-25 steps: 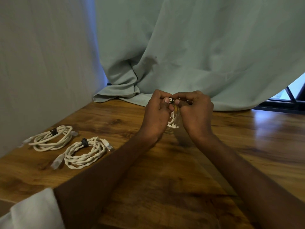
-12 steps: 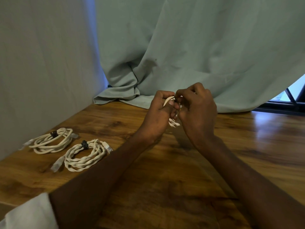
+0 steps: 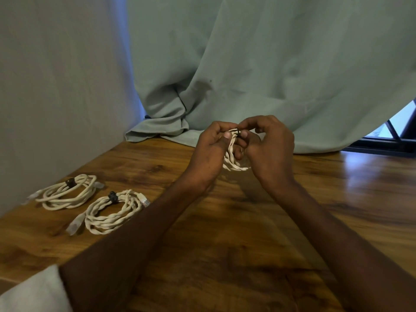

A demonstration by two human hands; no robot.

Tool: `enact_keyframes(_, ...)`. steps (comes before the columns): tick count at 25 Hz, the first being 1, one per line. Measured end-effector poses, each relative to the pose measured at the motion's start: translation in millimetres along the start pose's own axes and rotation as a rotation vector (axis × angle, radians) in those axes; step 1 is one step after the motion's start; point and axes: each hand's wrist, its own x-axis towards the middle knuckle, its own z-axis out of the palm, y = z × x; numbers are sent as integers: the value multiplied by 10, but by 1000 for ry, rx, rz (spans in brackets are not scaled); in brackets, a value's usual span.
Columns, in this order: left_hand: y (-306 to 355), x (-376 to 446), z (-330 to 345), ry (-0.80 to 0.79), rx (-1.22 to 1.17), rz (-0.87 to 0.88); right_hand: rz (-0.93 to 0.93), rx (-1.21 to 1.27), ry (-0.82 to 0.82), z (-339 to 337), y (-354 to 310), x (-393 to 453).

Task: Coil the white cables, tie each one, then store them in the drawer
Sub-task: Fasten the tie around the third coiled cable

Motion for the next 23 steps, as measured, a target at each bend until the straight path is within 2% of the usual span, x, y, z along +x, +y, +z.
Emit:
enact_keyframes(5, 30, -12, -23, -19, 77, 9, 353, 405, -266, -122, -29, 156)
enact_keyframes(7, 35, -13, -27, -34, 83, 2, 510, 526, -333, -179, -31, 198)
enact_keyframes(9, 37, -28, -21, -33, 84, -21, 589, 588, -375, -189, 3, 206)
enact_keyframes(15, 95, -55, -23, 57, 139, -73, 581, 585, -380, -110, 91, 176)
enact_keyframes(20, -38, 7, -77, 169, 660, 199, 467, 547, -350, -37, 96, 125)
enact_keyframes(23, 6, 29, -103, 263, 688, 208, 399, 578, -399, 6, 100, 122)
